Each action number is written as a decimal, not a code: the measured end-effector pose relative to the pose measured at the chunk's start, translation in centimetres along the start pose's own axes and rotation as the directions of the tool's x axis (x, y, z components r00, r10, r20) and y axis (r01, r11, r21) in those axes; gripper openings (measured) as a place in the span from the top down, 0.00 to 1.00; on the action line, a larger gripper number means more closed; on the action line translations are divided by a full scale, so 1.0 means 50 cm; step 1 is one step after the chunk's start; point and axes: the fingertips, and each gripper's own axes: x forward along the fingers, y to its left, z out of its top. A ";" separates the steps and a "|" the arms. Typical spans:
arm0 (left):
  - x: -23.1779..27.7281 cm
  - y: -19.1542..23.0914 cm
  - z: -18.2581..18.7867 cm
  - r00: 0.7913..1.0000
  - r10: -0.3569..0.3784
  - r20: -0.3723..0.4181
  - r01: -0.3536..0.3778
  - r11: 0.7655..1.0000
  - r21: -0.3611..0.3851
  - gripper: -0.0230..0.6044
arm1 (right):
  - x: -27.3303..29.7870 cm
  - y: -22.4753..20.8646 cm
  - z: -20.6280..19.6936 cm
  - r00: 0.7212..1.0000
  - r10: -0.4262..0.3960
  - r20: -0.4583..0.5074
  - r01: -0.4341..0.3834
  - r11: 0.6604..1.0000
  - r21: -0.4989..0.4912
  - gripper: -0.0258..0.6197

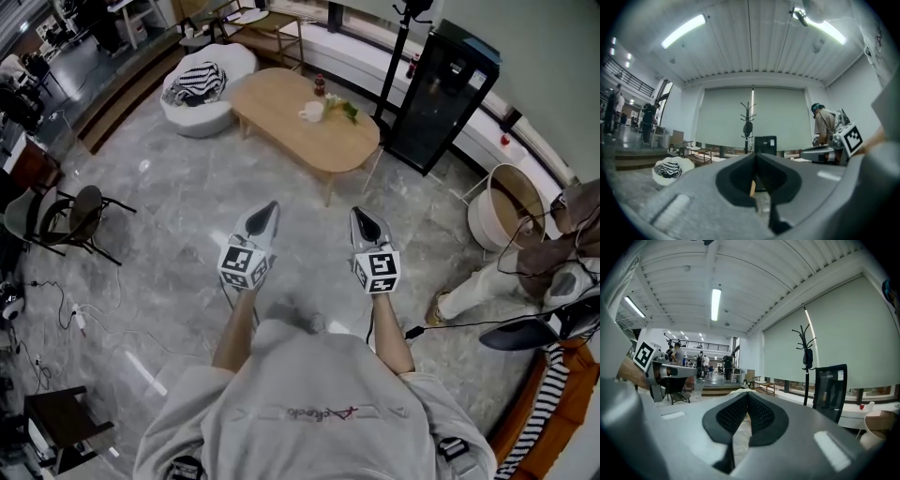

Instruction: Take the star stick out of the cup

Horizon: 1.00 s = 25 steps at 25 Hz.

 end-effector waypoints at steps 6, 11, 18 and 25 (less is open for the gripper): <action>0.033 0.035 -0.011 1.000 0.011 -0.005 -0.011 1.000 -0.001 0.96 | 0.050 -0.028 -0.007 1.000 0.001 -0.003 -0.001 1.000 0.005 0.95; 0.101 0.098 -0.017 1.000 0.009 0.002 -0.009 1.000 -0.007 0.96 | 0.128 -0.060 -0.006 1.000 -0.003 -0.005 0.003 1.000 -0.003 0.95; 0.228 0.190 -0.016 1.000 -0.020 0.012 0.020 1.000 -0.011 0.97 | 0.262 -0.121 0.006 1.000 -0.021 -0.010 0.021 1.000 -0.014 0.95; 0.326 0.307 0.002 0.999 -0.036 0.014 0.036 0.999 -0.020 0.96 | 0.402 -0.159 0.034 0.999 -0.042 -0.021 0.041 0.999 -0.013 0.95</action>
